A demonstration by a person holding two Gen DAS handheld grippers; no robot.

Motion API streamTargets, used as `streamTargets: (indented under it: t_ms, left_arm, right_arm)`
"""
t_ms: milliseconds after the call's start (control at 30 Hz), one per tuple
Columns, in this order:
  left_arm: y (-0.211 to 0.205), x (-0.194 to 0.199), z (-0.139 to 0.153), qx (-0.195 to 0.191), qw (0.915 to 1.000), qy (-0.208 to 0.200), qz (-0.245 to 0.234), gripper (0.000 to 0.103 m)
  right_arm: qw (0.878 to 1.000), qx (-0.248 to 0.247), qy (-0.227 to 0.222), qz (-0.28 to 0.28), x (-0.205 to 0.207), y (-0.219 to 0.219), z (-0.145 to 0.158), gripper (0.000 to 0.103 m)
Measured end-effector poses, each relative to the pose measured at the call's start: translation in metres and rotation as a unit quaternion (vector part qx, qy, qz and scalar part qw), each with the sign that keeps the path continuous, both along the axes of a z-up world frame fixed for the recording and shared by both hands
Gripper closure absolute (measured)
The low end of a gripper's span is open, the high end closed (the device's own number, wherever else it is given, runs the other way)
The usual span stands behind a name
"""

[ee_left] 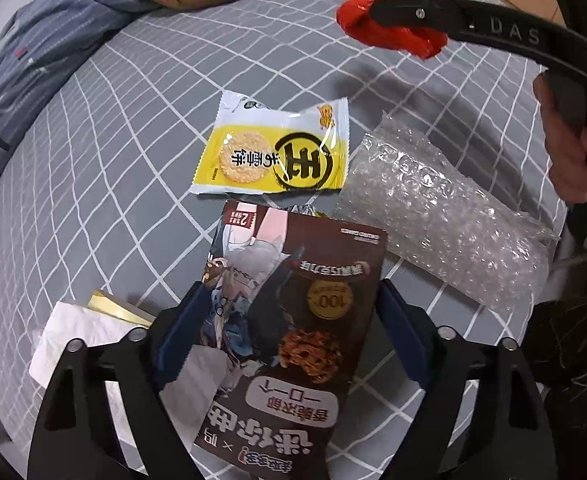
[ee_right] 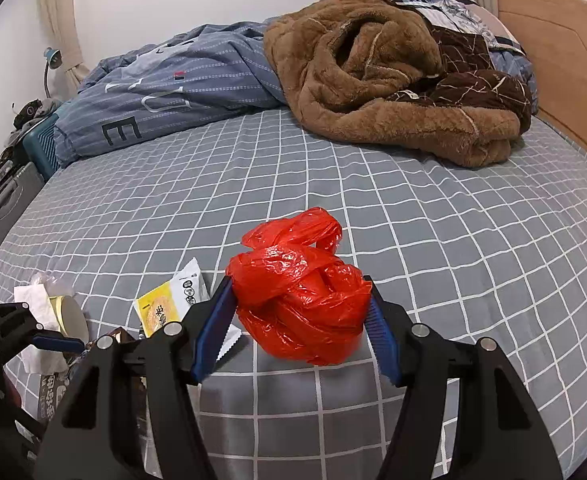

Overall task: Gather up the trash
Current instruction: 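Lift the red bag with the right gripper while the left gripper lifts the brown snack box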

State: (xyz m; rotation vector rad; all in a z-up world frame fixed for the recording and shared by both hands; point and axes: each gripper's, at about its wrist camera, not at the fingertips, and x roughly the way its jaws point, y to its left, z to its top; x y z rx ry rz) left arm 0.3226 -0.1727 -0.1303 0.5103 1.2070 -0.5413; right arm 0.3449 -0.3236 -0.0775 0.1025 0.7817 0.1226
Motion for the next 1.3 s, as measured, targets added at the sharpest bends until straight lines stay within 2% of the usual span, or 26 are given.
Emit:
streamTargets:
  t_ms: [67,167,433,600,933,1133,1300]
  left_arm:
    - [-0.006,-0.006,-0.002,0.022,0.9996,-0.011,-0.018,0.021]
    - [-0.013,-0.006,-0.008,0.054,0.9981,-0.019,-0.022,0.006]
    - [-0.011,0.019,-0.021,0.033,0.9991,0.019,-0.019,0.006]
    - [-0.010,0.022,-0.019,0.018,0.9996,0.023,-0.004,0.008]
    - [-0.011,0.005,0.024,-0.010,0.9974,-0.026,0.067,0.009]
    - [-0.003,-0.005,0.061,-0.045,0.9912,-0.042,0.117,0.010]
    - [0.003,-0.015,0.071,-0.054,0.9865,-0.043,0.149,0.010]
  right_arm:
    - [1.000,0.000,0.001,0.003,0.000,0.001,0.000,0.043]
    - [1.000,-0.002,0.005,0.008,-0.001,0.003,-0.001,0.043]
    - [1.000,-0.003,0.006,0.020,0.000,0.008,-0.001,0.043]
    - [1.000,-0.003,0.007,0.020,0.000,0.007,-0.001,0.043]
    - [0.999,-0.024,0.003,0.021,-0.004,0.011,-0.001,0.043]
    - [0.999,-0.039,-0.001,0.024,-0.011,0.015,0.002,0.043]
    - [0.999,-0.042,-0.010,0.025,-0.022,0.017,0.009,0.044]
